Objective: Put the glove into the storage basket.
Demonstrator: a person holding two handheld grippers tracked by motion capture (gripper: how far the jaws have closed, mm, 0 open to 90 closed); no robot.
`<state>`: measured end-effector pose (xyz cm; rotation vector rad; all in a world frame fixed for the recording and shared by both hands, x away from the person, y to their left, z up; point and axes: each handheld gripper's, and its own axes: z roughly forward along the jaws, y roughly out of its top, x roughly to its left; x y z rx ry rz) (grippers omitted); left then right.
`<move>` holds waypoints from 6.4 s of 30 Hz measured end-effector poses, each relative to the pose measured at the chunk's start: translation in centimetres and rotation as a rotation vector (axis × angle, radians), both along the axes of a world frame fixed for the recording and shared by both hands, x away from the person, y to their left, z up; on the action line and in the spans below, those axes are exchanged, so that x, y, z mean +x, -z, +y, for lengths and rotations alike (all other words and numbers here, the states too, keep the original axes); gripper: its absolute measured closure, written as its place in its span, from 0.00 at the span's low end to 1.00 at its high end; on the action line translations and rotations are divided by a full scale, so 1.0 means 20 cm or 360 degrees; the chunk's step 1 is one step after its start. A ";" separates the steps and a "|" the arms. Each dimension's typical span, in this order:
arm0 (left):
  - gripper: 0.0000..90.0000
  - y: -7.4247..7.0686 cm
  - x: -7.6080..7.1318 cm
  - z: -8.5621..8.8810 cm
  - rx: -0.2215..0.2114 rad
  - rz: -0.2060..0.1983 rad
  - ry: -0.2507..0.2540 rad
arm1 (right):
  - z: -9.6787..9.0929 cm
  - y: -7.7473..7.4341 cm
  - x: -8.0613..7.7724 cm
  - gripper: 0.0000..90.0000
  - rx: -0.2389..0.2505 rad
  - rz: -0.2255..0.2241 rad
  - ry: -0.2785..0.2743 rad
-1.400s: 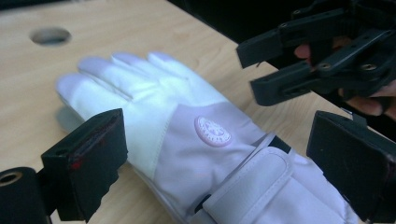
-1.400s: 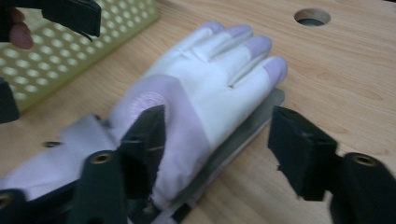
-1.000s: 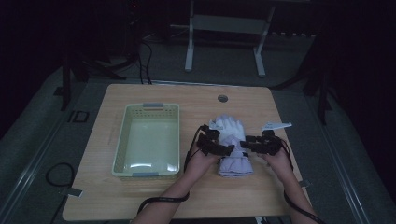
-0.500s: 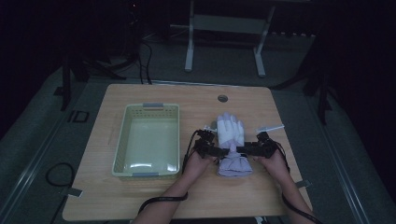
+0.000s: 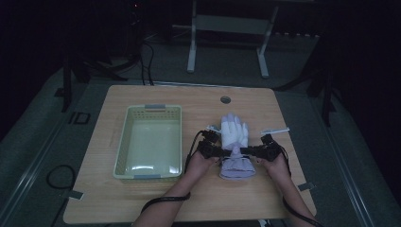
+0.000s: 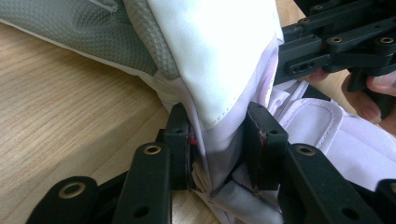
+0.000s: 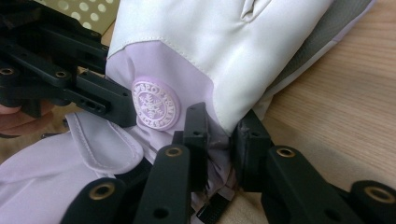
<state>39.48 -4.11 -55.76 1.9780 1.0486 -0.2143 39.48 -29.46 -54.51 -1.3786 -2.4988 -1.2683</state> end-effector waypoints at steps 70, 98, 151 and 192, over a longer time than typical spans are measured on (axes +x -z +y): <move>0.79 -0.73 -0.17 0.98 0.0243 -0.0258 -0.0112 | 0.98 -0.68 -0.04 0.90 0.0003 -0.0397 -0.0315; 0.79 -0.34 -0.16 1.29 0.0319 0.0002 -0.0220 | 1.40 -0.32 0.03 0.90 -0.0151 -0.0194 -0.0427; 0.02 -0.38 -0.36 1.04 0.0327 -0.0369 -0.0396 | 1.06 -0.30 -0.04 0.16 -0.0051 -0.0364 -0.0479; 0.02 -0.28 -0.56 0.21 0.0122 -0.0531 0.0413 | 0.45 -0.12 -0.15 0.16 -0.0167 -0.0332 -0.0306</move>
